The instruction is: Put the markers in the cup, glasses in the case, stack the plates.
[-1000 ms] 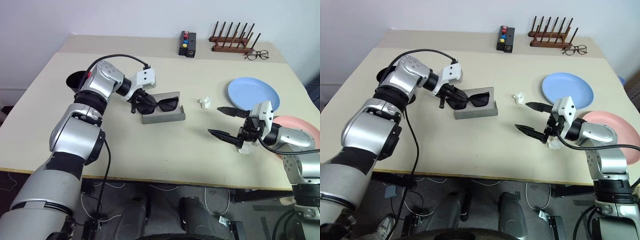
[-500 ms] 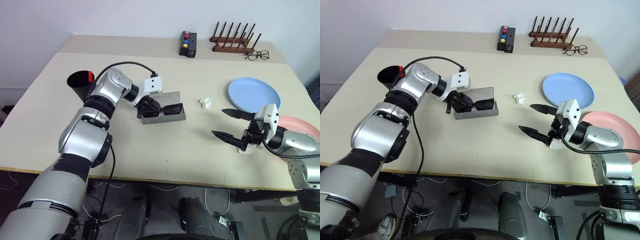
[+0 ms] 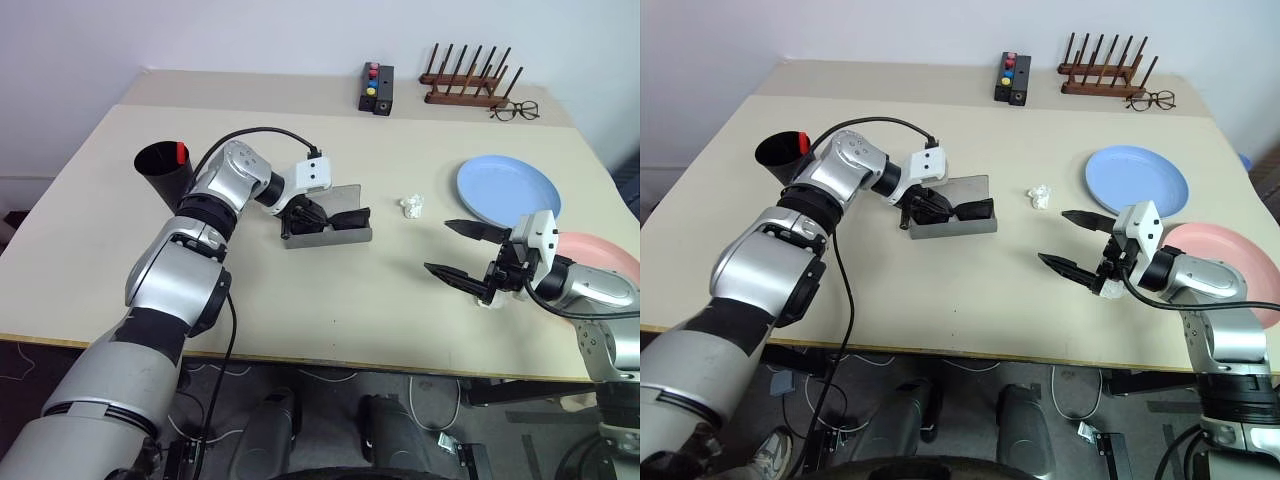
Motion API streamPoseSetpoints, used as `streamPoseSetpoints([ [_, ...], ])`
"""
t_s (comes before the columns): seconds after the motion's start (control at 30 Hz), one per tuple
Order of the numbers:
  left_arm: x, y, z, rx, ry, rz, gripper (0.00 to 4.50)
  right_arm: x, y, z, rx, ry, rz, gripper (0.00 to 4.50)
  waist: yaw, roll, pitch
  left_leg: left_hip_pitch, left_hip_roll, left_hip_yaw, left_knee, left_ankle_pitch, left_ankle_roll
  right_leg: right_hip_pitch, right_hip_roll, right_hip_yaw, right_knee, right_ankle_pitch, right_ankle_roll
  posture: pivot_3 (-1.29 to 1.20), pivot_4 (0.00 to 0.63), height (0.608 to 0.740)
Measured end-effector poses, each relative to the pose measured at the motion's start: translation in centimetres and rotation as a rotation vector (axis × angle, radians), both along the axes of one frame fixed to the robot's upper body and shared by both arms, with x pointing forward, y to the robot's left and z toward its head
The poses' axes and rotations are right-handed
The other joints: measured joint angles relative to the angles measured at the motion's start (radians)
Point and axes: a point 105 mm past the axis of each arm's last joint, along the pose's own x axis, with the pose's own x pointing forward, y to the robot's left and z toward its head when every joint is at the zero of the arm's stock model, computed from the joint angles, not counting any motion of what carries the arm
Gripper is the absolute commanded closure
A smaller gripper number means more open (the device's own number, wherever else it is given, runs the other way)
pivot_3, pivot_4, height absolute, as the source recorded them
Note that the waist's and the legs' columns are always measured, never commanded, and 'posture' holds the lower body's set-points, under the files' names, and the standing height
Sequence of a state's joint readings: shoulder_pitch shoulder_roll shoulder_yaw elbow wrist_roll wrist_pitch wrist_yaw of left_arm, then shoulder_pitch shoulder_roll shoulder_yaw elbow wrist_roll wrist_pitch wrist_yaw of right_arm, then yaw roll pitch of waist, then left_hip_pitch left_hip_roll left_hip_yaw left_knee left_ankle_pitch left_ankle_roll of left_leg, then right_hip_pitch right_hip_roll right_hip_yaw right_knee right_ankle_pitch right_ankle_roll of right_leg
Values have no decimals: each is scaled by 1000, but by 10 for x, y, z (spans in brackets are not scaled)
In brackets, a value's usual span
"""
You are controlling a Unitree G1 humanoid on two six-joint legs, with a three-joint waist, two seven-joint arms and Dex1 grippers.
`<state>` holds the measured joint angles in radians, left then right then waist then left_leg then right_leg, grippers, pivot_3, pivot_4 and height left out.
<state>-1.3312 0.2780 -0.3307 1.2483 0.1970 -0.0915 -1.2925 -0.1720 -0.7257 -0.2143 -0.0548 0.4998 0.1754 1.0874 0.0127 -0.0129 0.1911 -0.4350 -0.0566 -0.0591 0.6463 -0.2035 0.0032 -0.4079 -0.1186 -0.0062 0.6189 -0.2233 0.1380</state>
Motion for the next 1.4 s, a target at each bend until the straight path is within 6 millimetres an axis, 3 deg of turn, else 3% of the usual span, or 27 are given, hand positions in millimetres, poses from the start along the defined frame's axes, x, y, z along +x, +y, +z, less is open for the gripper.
streamPoseSetpoints([
  [0.17, 0, 0, 0, -1, 1, -3, 271, 0, 0, 1, 0, -3, 1, 0, -1, 0, 0, 0, 0, 0, 0, 0, 0, 0, 0, 0, 0, 0, 0, 0, 150, 740],
  [0.33, -2, 0, 4, -29, 9, -16, 271, 2, 1, 4, -1, -13, 2, 0, -1, 0, 0, 0, 0, 0, 0, 0, 0, 0, 0, 0, 0, 0, 0, 0, 150, 740],
  [0.47, 4, 0, 26, -116, -19, 23, 271, 6, 1, 9, 0, -32, -5, 0, -1, 0, 0, 0, 0, 0, 0, 0, 0, 0, 0, 0, 0, 0, 0, 0, 150, 740],
  [0.57, 18, 2, 58, -208, -106, 120, 1105, 8, -1, 10, 5, -42, -27, 0, 0, 0, 0, 0, 0, 0, 0, 0, 0, 0, 0, 0, 0, 1, 1, 0, 150, 740],
  [0.67, 30, 7, 87, -287, -204, 224, 2554, 10, -2, 10, 6, -48, -45, 0, -1, 0, 0, 0, 0, 0, 0, 0, 0, 0, 0, 0, 0, 0, 1, 0, 150, 740],
  [0.77, 39, 14, 92, -321, -239, 319, 4043, 10, -3, 9, 5, -48, -54, 0, -2, 0, 0, 0, -1, 0, 0, 0, 0, 0, 0, 0, 1, 1, 2, 0, 150, 740],
  [0.97, 48, 36, 83, -308, -247, 447, 4043, 0, -17, -1, -10, -5, -71, 0, 0, 0, 0, 0, -2, 0, 0, 0, 0, 0, 0, 0, 1, 1, 2, 0, 150, 740],
  [1.2, 52, 48, 46, -244, -192, 542, 4043, -13, -35, -1, -4, 21, -99, 0, -1, 0, 0, 0, -2, 0, 0, 0, 0, 0, 0, 0, 1, 1, 2, 0, 150, 740],
  [1.3, 53, 45, 27, -210, -177, 573, 4043, -16, -38, -2, -3, 29, -106, 0, 0, 0, 0, 0, -2, 0, 0, 0, 0, 0, 0, 0, 1, 1, 2, 0, 150, 740],
  [1.4, 49, 31, 11, -198, -142, 552, 4043, -17, -34, 3, -2, 15, -98, 0, 1, 0, 0, 0, -2, 0, 0, 0, 0, 0, 0, 0, 1, 1, 2, 0, 150, 740],
])
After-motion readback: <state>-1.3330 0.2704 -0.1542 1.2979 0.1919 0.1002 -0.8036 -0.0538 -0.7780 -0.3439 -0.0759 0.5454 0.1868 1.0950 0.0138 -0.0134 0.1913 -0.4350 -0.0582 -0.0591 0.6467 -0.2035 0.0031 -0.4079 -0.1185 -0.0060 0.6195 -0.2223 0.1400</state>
